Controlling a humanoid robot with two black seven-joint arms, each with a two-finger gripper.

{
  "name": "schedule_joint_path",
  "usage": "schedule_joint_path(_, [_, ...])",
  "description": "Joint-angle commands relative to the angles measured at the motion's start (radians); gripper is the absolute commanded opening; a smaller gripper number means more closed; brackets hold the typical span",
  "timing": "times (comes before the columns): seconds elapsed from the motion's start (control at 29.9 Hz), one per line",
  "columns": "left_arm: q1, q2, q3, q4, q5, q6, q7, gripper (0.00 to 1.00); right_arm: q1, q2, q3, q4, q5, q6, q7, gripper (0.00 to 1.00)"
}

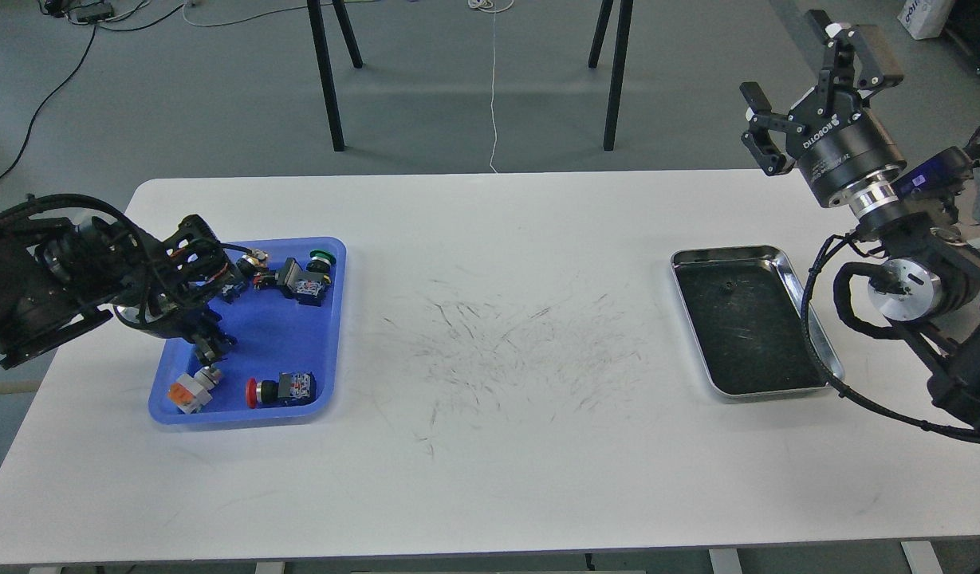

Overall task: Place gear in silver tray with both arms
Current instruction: 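Close the left gripper on a dark gear in the blue tray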

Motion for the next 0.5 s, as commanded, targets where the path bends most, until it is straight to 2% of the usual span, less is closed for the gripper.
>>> schedule_joint_path(0.0, [-0.002, -0.001, 0.039, 0.002, 0.001, -0.002, 0.000, 0.41, 0.000, 0.000, 0.000, 0.000, 0.000, 0.000, 0.000, 0.98])
schedule_joint_path(0.33, [-0.011, 0.004, 0.062, -0.001, 0.008, -0.004, 0.000, 0.41, -0.002, 0.001, 0.008, 0.000, 0.000, 0.000, 0.000, 0.98])
schedule_joint_path(0.47, [-0.016, -0.001, 0.071, -0.001, 0.010, 0.003, 0.000, 0.32, 0.000, 0.000, 0.008, 0.000, 0.000, 0.000, 0.000, 0.98])
